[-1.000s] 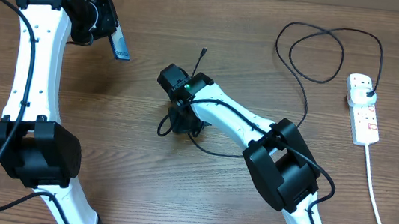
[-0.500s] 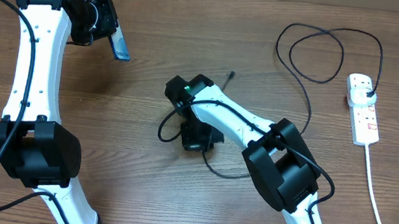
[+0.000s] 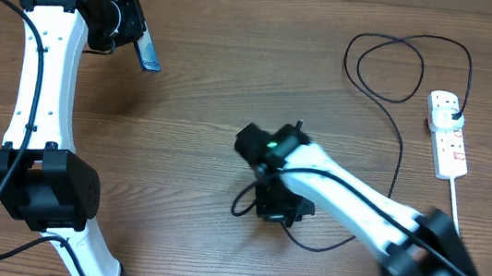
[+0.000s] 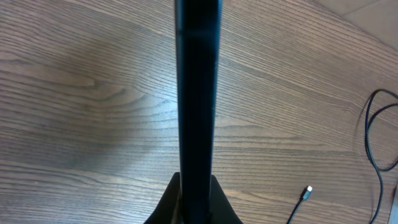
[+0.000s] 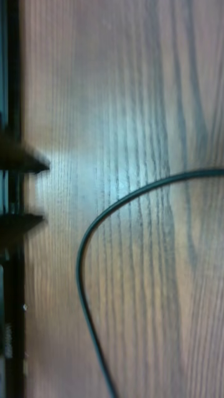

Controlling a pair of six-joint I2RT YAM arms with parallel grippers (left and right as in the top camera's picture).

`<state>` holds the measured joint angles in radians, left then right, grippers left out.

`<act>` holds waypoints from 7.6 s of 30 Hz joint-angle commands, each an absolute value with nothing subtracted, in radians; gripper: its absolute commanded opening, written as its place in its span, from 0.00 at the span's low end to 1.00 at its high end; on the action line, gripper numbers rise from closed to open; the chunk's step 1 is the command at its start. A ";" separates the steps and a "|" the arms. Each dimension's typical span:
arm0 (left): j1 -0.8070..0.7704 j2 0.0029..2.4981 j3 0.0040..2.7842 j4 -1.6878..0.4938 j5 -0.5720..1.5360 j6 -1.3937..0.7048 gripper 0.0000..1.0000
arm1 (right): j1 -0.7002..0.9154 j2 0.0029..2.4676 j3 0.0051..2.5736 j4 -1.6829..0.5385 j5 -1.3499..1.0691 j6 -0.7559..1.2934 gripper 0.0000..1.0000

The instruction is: Plug charger to phone and switch on socket

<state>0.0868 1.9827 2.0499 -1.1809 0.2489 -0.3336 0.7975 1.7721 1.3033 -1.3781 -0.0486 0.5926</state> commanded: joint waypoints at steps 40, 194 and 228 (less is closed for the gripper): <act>0.089 1.975 2.063 -1.192 0.334 -0.291 0.04 | 0.415 2.312 1.878 -1.302 -0.020 0.655 0.68; 0.003 1.975 2.063 -0.968 1.444 0.038 0.04 | 0.669 1.760 1.919 -1.081 -0.173 0.340 0.04; -0.010 1.975 2.063 -0.971 1.471 0.083 0.04 | 0.668 1.760 1.919 -1.077 -0.142 0.341 0.04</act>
